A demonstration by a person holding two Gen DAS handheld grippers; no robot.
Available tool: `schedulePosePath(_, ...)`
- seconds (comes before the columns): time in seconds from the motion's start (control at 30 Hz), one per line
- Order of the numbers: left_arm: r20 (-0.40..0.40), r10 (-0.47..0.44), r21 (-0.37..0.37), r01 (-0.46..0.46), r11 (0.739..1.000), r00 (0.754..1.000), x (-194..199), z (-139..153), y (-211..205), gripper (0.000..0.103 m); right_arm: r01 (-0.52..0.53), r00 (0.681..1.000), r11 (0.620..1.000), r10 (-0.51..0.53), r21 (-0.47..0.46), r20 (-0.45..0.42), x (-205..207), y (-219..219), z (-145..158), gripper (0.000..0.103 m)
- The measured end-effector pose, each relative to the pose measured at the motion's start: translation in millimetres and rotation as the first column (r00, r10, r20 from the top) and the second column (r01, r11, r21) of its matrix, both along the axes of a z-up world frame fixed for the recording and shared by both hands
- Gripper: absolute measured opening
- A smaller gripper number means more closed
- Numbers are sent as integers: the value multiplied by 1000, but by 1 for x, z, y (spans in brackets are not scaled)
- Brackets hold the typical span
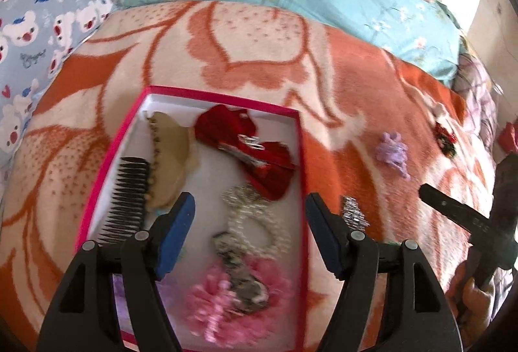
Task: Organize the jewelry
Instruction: 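Move both tools back toward the beaded bracelet and purple scrunchie, then grasp the pastel beaded bracelet with the left tool while the right tool grasps the purple scrunchie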
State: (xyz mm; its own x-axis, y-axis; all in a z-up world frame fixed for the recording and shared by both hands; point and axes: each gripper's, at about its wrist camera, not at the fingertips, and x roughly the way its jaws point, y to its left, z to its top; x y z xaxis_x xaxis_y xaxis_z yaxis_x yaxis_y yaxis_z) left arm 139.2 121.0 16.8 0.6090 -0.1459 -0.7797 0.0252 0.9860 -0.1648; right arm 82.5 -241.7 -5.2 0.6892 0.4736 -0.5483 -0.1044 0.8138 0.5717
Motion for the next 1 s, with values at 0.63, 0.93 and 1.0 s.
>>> schedulePosePath(0.63, -48, -220, 7, 220, 975, 974, -20, -16, -92, 70, 62, 997, 998, -62, -8, -47, -1, -40, -22, 48)
schedulePosePath(0.93, -116, -250, 46, 256, 965, 961, -32, -46, -109, 70, 76, 995, 996, -78, -37, -65, 37, -46, -28, 56)
schedulePosePath(1.0, -126, -245, 69, 254, 965, 961, -29, -51, -112, 70, 76, 994, 996, -79, -42, -73, 47, -47, -30, 56)
